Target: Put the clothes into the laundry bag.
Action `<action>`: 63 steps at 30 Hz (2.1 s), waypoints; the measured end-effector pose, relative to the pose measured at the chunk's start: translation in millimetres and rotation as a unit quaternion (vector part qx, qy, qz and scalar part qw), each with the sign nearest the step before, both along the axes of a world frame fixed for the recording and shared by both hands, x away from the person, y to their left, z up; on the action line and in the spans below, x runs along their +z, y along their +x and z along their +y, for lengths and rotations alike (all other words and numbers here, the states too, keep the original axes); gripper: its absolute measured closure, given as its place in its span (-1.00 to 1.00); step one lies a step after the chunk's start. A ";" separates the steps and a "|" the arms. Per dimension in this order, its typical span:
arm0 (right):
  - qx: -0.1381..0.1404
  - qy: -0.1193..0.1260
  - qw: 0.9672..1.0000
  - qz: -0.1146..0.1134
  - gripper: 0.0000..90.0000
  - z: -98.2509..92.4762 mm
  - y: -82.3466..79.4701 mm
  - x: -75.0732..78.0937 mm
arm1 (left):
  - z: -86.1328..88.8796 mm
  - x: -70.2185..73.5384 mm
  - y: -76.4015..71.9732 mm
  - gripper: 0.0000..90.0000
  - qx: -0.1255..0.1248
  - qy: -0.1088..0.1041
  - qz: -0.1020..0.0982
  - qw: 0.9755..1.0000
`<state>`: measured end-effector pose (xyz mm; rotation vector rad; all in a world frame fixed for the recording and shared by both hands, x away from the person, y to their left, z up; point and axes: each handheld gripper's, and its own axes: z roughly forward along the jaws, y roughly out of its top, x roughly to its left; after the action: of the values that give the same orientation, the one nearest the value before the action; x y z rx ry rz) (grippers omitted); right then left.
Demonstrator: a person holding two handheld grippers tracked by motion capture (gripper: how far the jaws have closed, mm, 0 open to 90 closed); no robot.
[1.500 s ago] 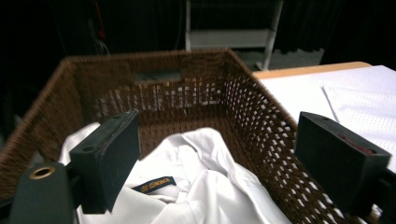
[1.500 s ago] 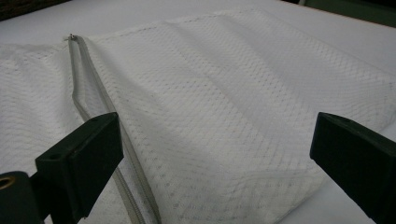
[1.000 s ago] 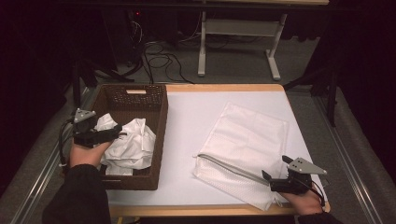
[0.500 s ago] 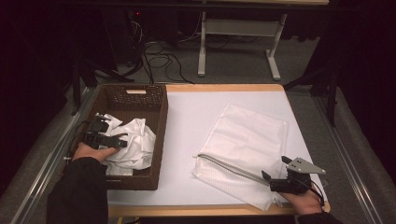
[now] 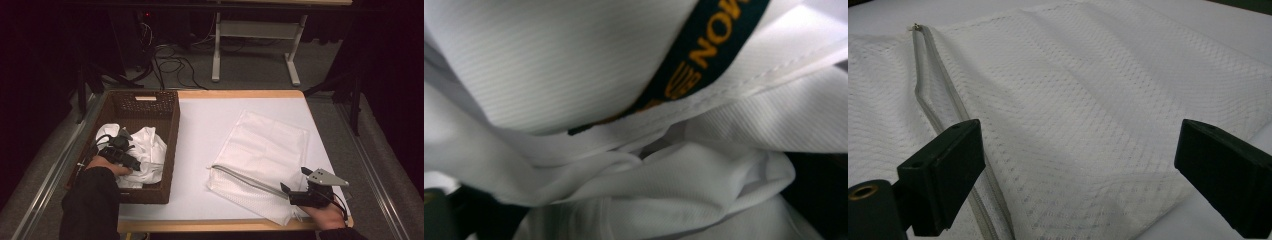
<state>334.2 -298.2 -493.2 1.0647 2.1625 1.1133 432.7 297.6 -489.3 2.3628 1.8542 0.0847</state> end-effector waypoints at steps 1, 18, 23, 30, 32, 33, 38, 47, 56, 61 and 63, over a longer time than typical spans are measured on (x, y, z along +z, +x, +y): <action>0.000 0.001 1.000 0.001 -0.85 0.4 -0.1 -0.1 | -0.2 0.6 -0.1 -0.75 0.000 0.003 -0.003 1.000; 0.004 -0.002 1.000 -0.003 -0.84 1.0 0.3 0.5 | -7.3 9.9 -6.9 0.61 -0.050 0.010 -0.042 0.998; 0.004 -0.001 1.000 -0.004 -0.84 1.0 -0.3 1.4 | -4.0 17.2 -9.4 0.68 -0.041 -0.016 -0.071 0.997; 0.004 0.001 1.000 -0.005 -0.84 0.4 -0.3 1.6 | 3.3 33.2 -16.7 0.69 -0.025 -0.053 -0.153 0.987; 0.004 0.001 1.000 -0.006 -0.83 0.1 0.0 1.8 | 4.9 39.6 -21.0 0.69 -0.019 -0.065 -0.187 0.980; 0.004 0.001 1.000 -0.006 -0.83 0.0 -0.1 1.8 | 5.6 41.1 -22.3 0.69 -0.017 -0.067 -0.197 0.978; 0.004 0.002 1.000 -0.006 -0.83 0.2 -0.2 1.8 | 8.0 44.9 -26.0 0.70 -0.015 -0.081 -0.221 0.972; 0.005 0.002 1.000 -0.002 -0.83 0.2 0.7 0.6 | 4.0 23.2 -11.3 -0.75 0.015 -0.031 -0.115 0.993; 0.002 0.005 1.000 -0.002 -0.83 -1.1 0.9 0.7 | -8.0 -5.5 -0.4 -0.91 -0.021 0.008 0.009 1.000; 0.001 0.004 1.000 -0.001 -0.83 -1.7 1.2 0.8 | -10.5 -0.4 -4.0 -0.57 -0.039 0.002 -0.007 0.999; 0.002 0.004 1.000 -0.002 -0.82 -1.7 1.4 0.6 | -10.1 1.9 -5.1 -0.20 -0.043 0.002 -0.017 0.999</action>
<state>335.6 -299.8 -492.6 1.0617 2.1601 1.1248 427.6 287.5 -487.4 2.4239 1.7378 0.1182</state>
